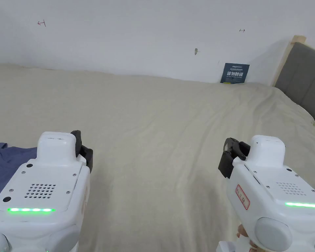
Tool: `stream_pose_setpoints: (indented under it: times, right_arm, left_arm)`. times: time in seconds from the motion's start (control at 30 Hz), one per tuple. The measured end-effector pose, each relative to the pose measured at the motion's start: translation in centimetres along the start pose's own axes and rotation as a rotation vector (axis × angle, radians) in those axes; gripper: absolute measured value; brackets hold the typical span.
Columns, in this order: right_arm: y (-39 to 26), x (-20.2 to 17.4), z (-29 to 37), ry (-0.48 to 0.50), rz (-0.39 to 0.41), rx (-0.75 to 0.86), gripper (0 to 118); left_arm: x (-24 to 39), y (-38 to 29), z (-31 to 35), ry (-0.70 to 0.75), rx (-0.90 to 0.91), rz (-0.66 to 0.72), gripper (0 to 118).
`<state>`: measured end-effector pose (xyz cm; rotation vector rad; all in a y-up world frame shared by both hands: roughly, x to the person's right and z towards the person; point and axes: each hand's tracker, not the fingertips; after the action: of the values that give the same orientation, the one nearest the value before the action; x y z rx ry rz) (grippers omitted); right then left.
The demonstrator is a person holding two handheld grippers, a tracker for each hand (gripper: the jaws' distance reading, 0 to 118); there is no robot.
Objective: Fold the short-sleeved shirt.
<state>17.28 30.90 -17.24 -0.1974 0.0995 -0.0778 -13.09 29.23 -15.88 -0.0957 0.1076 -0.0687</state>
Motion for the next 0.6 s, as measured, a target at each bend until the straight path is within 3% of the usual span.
stream_pose_setpoints:
  times: [0.6]
  right_arm:
    - [-0.05, 0.02, 0.16, 0.007, 0.021, -0.007, 2]
  left_arm:
    - [0.05, -0.01, 0.01, -0.011, 0.003, 0.014, 0]
